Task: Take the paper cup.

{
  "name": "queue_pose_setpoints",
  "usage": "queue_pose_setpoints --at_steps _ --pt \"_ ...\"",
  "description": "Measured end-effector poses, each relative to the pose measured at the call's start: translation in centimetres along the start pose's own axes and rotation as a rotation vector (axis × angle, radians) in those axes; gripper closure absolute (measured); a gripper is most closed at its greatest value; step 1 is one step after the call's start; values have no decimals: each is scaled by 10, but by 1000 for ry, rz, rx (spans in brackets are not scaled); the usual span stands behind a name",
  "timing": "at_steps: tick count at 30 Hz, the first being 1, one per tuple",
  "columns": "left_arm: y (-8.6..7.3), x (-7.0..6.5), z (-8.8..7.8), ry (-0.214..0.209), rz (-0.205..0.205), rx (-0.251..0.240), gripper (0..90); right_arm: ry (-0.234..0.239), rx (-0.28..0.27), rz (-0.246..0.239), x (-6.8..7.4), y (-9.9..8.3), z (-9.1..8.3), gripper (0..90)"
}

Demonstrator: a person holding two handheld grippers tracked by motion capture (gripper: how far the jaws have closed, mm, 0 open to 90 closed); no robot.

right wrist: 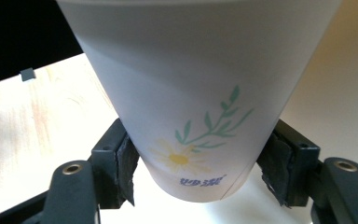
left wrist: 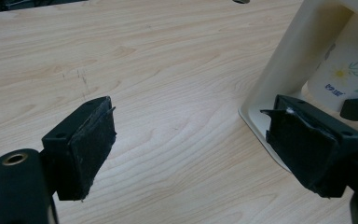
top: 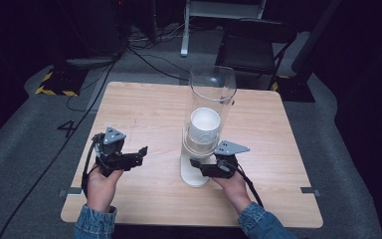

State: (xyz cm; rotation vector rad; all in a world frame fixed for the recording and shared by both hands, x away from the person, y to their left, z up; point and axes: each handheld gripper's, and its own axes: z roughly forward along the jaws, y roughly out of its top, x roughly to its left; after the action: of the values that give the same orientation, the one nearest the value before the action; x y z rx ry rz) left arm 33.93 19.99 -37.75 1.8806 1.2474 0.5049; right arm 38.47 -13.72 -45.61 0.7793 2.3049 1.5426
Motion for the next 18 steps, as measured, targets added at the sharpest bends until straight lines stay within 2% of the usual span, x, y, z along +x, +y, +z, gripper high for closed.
queue_pose_setpoints --at_steps 5,11,18 --pt "1 0 2 -2 1 3 154 -12 -4 -30 1 -7 2 345" --pt "2 -1 3 -4 2 3 155 -8 10 -30 0 -14 5 344" --pt "3 0 5 -8 3 5 155 -5 70 -31 0 -22 9 344"
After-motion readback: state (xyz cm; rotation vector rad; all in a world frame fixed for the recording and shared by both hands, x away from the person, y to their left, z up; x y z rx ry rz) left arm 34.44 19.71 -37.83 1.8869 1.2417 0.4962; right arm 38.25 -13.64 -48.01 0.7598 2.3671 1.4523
